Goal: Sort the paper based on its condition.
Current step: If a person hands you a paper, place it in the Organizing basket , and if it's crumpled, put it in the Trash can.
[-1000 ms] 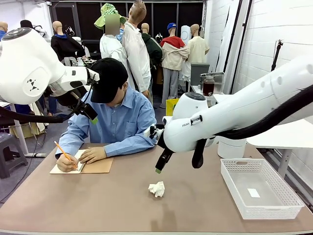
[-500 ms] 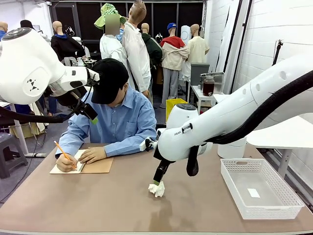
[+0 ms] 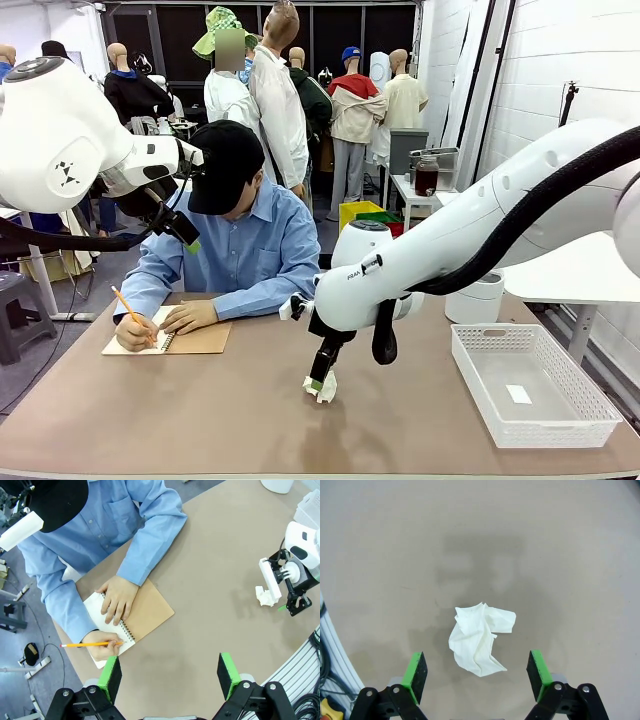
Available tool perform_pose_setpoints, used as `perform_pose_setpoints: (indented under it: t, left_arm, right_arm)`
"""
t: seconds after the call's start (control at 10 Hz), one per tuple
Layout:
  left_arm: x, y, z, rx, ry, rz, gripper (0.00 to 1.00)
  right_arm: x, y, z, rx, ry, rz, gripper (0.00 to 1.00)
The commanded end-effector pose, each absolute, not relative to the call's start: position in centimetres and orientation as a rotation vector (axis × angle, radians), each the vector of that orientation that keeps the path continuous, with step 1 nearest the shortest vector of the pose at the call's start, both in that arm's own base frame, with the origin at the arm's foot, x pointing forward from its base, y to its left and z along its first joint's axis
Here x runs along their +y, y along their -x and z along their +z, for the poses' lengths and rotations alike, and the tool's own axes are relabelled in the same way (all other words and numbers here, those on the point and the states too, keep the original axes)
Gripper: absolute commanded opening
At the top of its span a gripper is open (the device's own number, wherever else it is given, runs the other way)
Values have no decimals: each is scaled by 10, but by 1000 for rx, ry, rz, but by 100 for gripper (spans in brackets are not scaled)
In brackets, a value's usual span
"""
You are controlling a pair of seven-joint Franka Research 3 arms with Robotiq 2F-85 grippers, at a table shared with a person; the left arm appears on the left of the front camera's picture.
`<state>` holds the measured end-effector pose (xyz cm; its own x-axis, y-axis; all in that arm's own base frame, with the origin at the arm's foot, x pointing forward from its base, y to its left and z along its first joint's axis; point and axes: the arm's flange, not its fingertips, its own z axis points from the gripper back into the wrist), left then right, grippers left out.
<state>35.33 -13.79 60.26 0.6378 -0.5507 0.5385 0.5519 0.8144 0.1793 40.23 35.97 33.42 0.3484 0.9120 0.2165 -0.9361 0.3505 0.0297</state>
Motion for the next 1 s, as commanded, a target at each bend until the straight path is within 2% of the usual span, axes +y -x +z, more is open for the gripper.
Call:
perform_pose_setpoints:
  t: [0.0, 0.9]
  left_arm:
    - [-137, -353, 604, -617, 5, -636, 100]
    - [-137, -353, 604, -617, 5, -636, 100]
  right_arm:
    - [363, -412, 332, -147, -146, 1245, 100]
    - [376, -423, 313, -67, -122, 1254, 100]
